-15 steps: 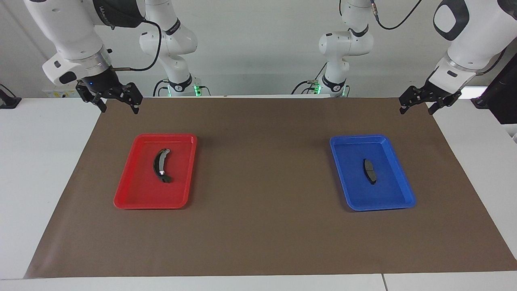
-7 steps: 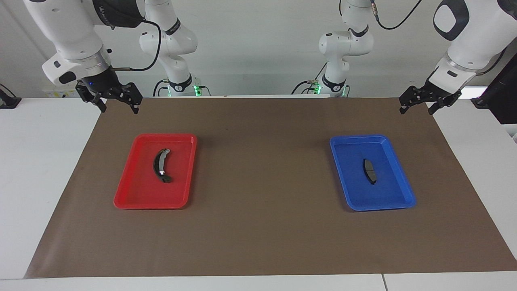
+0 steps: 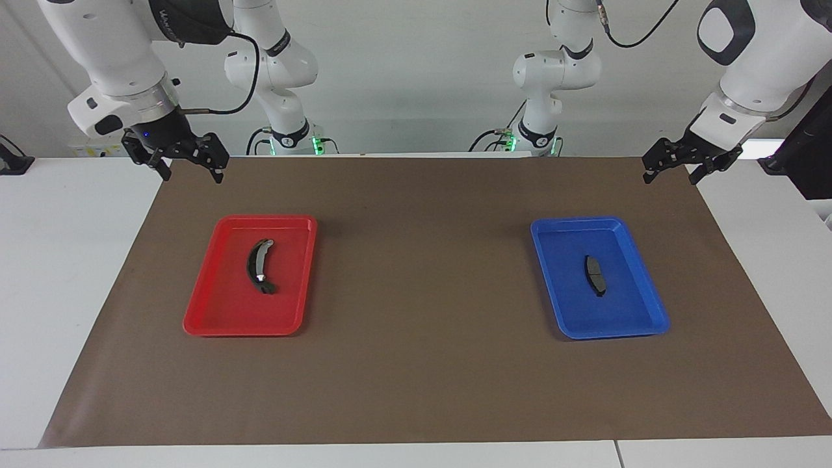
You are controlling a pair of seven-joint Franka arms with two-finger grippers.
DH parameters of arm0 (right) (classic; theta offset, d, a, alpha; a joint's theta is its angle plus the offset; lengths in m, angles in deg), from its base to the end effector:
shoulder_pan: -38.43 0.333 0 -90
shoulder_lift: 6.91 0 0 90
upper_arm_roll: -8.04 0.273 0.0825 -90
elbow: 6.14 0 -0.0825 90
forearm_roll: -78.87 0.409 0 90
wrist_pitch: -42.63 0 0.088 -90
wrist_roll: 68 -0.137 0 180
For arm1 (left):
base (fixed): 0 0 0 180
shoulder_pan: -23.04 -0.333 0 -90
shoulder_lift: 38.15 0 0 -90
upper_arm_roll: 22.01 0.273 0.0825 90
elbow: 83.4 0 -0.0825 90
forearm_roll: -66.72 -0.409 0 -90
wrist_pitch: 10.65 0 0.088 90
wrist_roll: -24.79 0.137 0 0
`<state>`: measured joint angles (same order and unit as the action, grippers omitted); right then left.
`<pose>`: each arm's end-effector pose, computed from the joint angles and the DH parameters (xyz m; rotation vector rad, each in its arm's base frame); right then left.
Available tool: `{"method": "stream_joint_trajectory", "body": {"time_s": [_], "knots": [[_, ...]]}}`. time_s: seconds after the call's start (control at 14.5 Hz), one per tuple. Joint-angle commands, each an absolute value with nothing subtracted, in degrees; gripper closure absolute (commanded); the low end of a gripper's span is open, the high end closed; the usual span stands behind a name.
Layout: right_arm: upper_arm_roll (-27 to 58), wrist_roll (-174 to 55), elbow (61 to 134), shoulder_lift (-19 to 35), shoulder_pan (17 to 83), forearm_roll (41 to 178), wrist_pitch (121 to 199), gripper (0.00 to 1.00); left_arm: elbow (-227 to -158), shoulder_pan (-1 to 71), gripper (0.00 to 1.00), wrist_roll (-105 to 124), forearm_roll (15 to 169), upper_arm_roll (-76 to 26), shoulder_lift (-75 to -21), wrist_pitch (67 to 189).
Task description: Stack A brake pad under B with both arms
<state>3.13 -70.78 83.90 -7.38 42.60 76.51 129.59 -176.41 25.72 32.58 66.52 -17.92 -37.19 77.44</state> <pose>0.5702 -0.0133 0.5515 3.0980 -0.0971 -0.0695 0.5678 0.0147 0.5324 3.1316 -0.1746 -0.1084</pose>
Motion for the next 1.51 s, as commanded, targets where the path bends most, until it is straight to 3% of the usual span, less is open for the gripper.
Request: {"method": "stream_joint_trajectory", "body": {"time_s": [0.0, 0.55, 0.89, 1.1, 1.44], "knots": [[3.2, -69.5, 83.7, -7.4, 42.1, 76.5, 129.5, 0.00, -178.3, 25.3, 0.01, 32.8, 67.2, -18.1, -35.6, 78.3], [3.2, -69.6, 83.9, -7.4, 42.1, 76.5, 129.7, 0.00, -178.9, 26.2, 0.01, 32.6, 67.2, -18.1, -35.3, 76.2], [3.2, -69.5, 83.9, -7.4, 42.1, 76.5, 129.7, 0.00, -194.0, 28.7, 0.02, 33.0, 67.2, -18.9, -32.7, 96.8], [3.2, -69.5, 83.9, -7.4, 42.1, 76.5, 129.7, 0.00, -201.9, 29.4, 0.03, 33.0, 67.2, -18.9, -35.3, 108.6], [3.2, -69.5, 84.0, -7.7, 42.1, 76.5, 129.7, 0.00, -207.7, 29.9, 0.08, 33.1, 67.2, -18.9, -41.8, 120.6]]}}
